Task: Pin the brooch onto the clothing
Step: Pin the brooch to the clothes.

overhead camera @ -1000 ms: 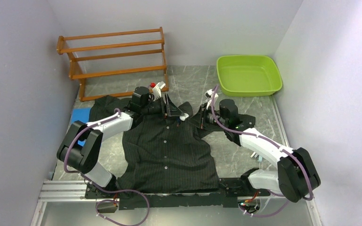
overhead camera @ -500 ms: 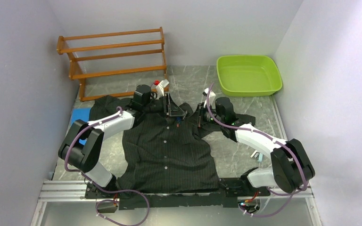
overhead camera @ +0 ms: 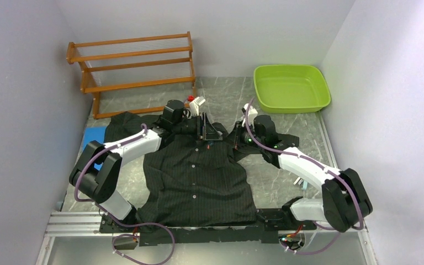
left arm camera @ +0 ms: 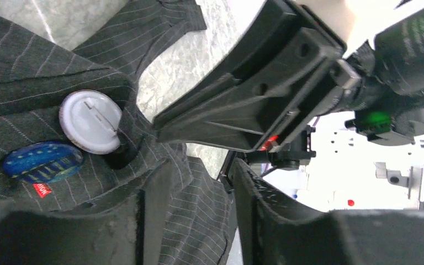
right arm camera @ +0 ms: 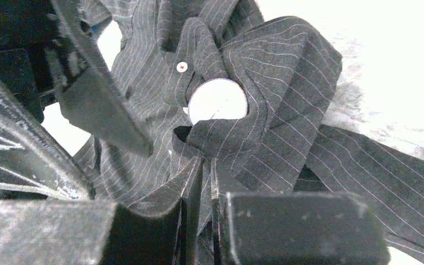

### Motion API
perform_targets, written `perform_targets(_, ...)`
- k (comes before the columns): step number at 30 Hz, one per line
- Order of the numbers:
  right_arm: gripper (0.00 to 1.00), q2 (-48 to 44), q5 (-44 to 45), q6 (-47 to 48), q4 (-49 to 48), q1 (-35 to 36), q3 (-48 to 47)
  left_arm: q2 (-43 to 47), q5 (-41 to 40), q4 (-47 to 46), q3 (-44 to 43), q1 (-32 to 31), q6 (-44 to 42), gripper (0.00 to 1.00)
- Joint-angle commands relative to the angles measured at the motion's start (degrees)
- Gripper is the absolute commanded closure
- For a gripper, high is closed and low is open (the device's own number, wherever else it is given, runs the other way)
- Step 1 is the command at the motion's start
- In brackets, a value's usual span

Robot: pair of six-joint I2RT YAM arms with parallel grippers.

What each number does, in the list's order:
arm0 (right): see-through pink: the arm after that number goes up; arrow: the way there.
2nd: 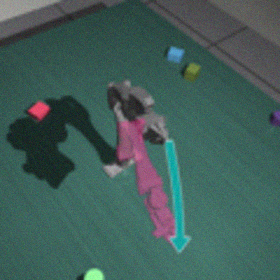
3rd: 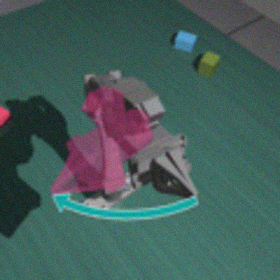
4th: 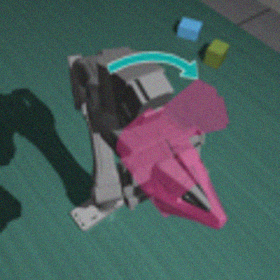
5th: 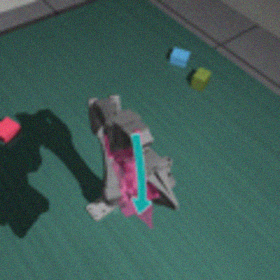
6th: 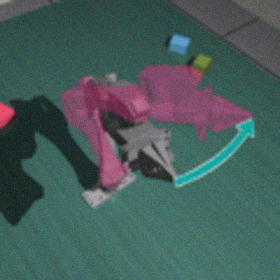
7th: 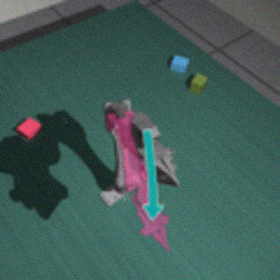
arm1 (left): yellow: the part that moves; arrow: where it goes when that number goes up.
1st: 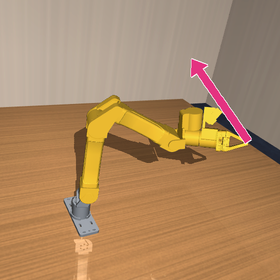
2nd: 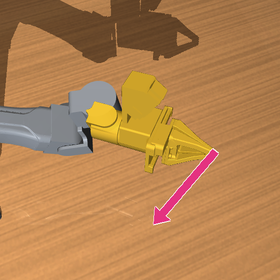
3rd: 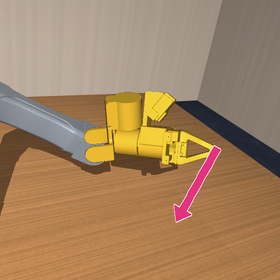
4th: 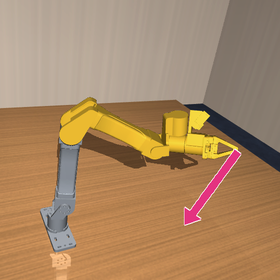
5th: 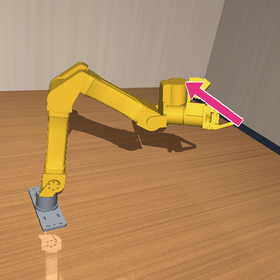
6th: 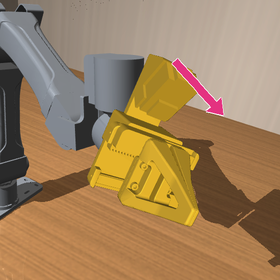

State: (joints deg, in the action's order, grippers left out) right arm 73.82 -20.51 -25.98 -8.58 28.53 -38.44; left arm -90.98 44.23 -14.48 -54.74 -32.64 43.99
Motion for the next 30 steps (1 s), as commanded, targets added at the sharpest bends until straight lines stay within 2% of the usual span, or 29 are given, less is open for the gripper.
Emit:
perform_targets(1,0.84,-4.7,2.0,0.6,-0.2,-0.3,0.9,3.3,-6.3,4.7,-2.6,0.1,-4.4,0.44)
perform_targets(3,0.84,-4.8,-0.1,0.9,-1.6,-0.3,1.1,3.6,-9.5,8.2,-3.7,0.5,-5.4,0.39)
perform_targets(7,0.84,-3.0,-3.0,1.1,-3.6,-0.2,0.7,1.5,-8.5,9.1,-4.7,1.8,-4.3,0.38)
perform_targets(15,0.85,2.0,-4.0,0.4,-6.0,-0.2,-1.5,-2.4,-12.5,10.7,-5.8,3.8,-1.5,0.38)
perform_targets(21,0.86,3.5,-3.1,0.8,-5.2,-0.2,-2.2,-6.8,-6.9,4.5,-7.7,4.0,0.4,0.39)
perform_targets(30,0.87,5.2,-3.4,0.2,-6.4,-0.2,-1.5,-11.2,-1.8,-0.5,-10.7,2.7,1.8,0.49)
